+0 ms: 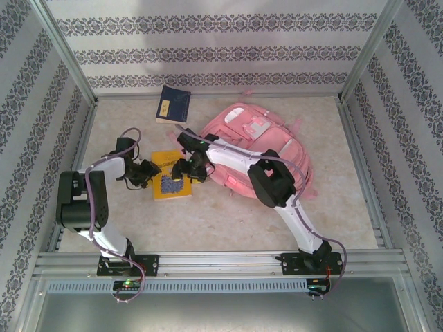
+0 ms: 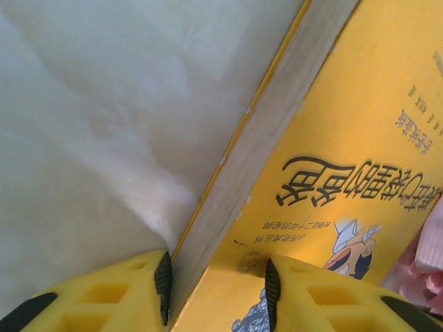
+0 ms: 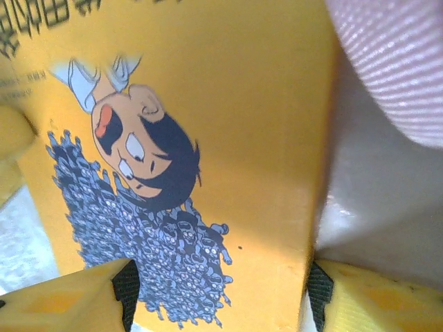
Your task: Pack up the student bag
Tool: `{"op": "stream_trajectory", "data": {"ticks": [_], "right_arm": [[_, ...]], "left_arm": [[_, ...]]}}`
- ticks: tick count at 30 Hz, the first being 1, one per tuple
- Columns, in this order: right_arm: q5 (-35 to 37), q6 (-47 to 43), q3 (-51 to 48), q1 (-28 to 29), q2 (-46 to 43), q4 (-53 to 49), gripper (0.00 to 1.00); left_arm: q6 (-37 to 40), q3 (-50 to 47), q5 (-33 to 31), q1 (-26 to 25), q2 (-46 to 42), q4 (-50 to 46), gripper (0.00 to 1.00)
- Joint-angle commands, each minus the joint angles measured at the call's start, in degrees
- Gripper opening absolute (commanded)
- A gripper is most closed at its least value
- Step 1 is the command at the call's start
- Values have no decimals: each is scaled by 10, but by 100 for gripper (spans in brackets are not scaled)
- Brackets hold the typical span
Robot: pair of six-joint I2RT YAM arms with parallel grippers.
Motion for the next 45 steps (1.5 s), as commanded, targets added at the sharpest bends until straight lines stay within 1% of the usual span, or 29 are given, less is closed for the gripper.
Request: {"op": "stream_trajectory", "data": {"ticks": [1, 3, 6, 9, 15, 21, 25, 28, 30, 31, 33, 37, 38, 41, 43, 45], "right_arm": [[-98, 73, -57, -14, -31, 178, 65], [-144, 104, -86, -20, -42, 242, 63], [-187, 122, -115, -22, -60, 299, 62], [-228, 152, -144, -21, -70, 364, 61], [-284, 203, -188, -19, -69, 467, 56], [-340, 214, -217, -13, -75, 530, 55], [-368, 179, -230, -9, -84, 503, 55], [-357, 109, -226, -4, -89, 419, 55], [-342, 75, -222, 0, -85, 381, 54], [-330, 64, -219, 0, -84, 365, 51], [-286, 38, -215, -2, -87, 324, 42], [-207, 27, -227, -16, -109, 293, 26], [-200, 25, -231, -17, -114, 291, 24], [-204, 9, -231, -20, -134, 282, 22], [-209, -7, -234, -20, -158, 280, 19], [-201, -29, -241, -21, -189, 266, 13]], "left_arm": [[-15, -27, 106, -23, -11, -9, 34], [-15, -32, 111, -23, -12, -10, 30], [-7, -36, 113, -24, -13, -14, 25], [1, -35, 114, -25, -14, -24, 22], [17, -36, 109, -27, -23, -46, 20], [33, -35, 102, -27, -29, -69, 19], [48, -30, 98, -27, -35, -85, 19], [57, -29, 98, -27, -41, -94, 19], [58, -30, 99, -27, -45, -98, 19], [60, -30, 100, -27, -47, -100, 19], [63, -32, 100, -27, -56, -105, 18], [61, -42, 91, -27, -85, -120, 18], [57, -44, 89, -27, -94, -121, 19], [41, -50, 89, -27, -124, -127, 28], [29, -46, 99, -27, -148, -136, 41], [17, -36, 113, -26, -178, -146, 53]]}}
